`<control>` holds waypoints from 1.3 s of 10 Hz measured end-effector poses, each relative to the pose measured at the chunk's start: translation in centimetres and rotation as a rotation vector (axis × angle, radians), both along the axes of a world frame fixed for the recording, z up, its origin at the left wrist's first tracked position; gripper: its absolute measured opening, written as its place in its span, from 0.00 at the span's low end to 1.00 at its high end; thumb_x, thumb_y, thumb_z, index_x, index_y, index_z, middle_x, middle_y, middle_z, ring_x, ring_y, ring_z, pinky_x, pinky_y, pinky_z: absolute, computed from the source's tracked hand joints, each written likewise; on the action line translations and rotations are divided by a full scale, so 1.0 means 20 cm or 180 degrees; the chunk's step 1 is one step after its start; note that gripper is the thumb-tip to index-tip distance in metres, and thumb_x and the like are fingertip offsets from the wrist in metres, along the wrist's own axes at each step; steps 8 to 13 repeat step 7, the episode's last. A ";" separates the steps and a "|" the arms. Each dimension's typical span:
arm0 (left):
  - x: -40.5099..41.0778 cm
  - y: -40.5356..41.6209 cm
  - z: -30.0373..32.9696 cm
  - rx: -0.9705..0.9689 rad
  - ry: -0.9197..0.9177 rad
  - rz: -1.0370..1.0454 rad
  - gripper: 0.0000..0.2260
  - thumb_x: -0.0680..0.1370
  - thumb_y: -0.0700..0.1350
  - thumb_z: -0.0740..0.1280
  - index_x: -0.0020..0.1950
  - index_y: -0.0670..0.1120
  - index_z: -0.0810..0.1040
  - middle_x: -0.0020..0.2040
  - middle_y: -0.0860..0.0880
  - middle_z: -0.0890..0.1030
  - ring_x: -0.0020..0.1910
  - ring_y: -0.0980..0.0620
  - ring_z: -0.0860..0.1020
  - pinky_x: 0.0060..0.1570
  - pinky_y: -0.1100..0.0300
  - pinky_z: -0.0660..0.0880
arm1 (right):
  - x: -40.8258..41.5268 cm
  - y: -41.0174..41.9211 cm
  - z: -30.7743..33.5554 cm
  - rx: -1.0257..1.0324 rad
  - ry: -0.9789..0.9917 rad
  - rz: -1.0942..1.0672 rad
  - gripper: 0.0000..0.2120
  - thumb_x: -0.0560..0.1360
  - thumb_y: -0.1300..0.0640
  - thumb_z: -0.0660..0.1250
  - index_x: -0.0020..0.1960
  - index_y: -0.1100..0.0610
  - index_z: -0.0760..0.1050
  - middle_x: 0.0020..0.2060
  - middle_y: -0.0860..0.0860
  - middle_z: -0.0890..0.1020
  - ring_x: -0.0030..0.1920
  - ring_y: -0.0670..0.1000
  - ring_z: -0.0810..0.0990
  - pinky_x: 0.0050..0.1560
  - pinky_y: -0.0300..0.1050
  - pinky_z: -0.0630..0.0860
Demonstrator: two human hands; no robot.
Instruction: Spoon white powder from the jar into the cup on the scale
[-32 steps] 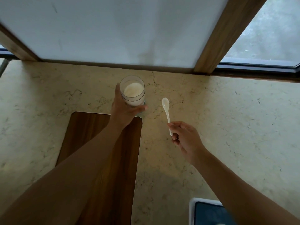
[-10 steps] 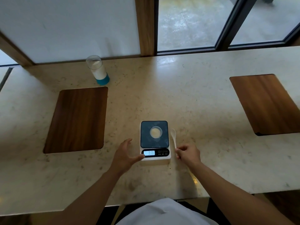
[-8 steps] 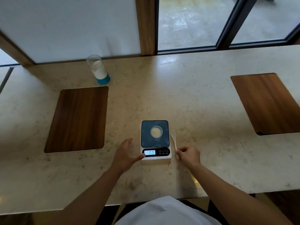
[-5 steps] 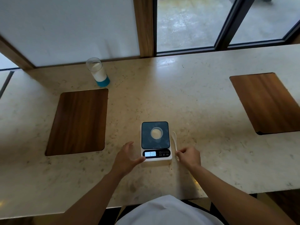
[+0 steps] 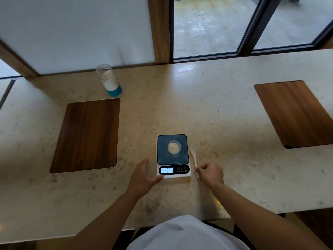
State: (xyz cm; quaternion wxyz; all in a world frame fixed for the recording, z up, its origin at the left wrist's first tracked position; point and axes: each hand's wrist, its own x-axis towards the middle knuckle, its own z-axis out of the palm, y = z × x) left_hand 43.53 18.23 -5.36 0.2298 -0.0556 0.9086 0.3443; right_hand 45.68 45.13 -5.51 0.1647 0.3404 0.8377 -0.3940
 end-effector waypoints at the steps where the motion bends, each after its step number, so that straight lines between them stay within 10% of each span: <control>1: 0.01 0.00 -0.01 -0.0034 -0.0059 -0.0007 0.46 0.68 0.70 0.69 0.79 0.52 0.56 0.80 0.49 0.61 0.76 0.46 0.63 0.70 0.50 0.63 | 0.00 -0.01 0.00 0.0139 0.0025 0.0083 0.07 0.75 0.53 0.73 0.46 0.56 0.86 0.36 0.48 0.83 0.36 0.45 0.80 0.41 0.42 0.76; 3: 0.04 0.05 0.01 0.0009 -0.0028 -0.0062 0.42 0.72 0.71 0.64 0.79 0.52 0.55 0.79 0.50 0.62 0.74 0.49 0.65 0.67 0.55 0.62 | 0.02 -0.03 0.00 0.0173 0.0076 0.0076 0.05 0.75 0.53 0.72 0.46 0.55 0.85 0.40 0.49 0.85 0.38 0.47 0.81 0.44 0.45 0.79; 4: 0.06 0.09 0.06 0.0118 0.0210 -0.0014 0.26 0.76 0.66 0.61 0.70 0.57 0.63 0.65 0.56 0.70 0.54 0.66 0.68 0.52 0.72 0.61 | 0.03 -0.02 0.00 0.0144 0.0129 0.0019 0.05 0.75 0.53 0.73 0.45 0.54 0.84 0.40 0.49 0.85 0.38 0.46 0.81 0.44 0.46 0.79; 5: 0.06 0.11 0.11 0.0226 0.0285 0.0021 0.14 0.77 0.64 0.60 0.60 0.63 0.64 0.57 0.64 0.71 0.53 0.62 0.74 0.47 0.71 0.65 | 0.05 -0.02 0.01 0.0045 0.0222 0.0026 0.04 0.75 0.52 0.73 0.43 0.52 0.84 0.37 0.47 0.84 0.36 0.43 0.79 0.40 0.42 0.75; 7: 0.06 0.13 0.17 0.0174 0.0311 -0.0174 0.29 0.75 0.66 0.54 0.64 0.45 0.70 0.61 0.47 0.75 0.62 0.45 0.74 0.63 0.48 0.74 | 0.04 0.02 0.02 -0.0190 0.0268 0.0039 0.09 0.74 0.47 0.73 0.40 0.50 0.78 0.37 0.47 0.83 0.37 0.47 0.81 0.40 0.46 0.80; 13: 0.06 0.13 0.17 0.0174 0.0311 -0.0174 0.29 0.75 0.66 0.54 0.64 0.45 0.70 0.61 0.47 0.75 0.62 0.45 0.74 0.63 0.48 0.74 | 0.04 0.02 0.02 -0.0190 0.0268 0.0039 0.09 0.74 0.47 0.73 0.40 0.50 0.78 0.37 0.47 0.83 0.37 0.47 0.81 0.40 0.46 0.80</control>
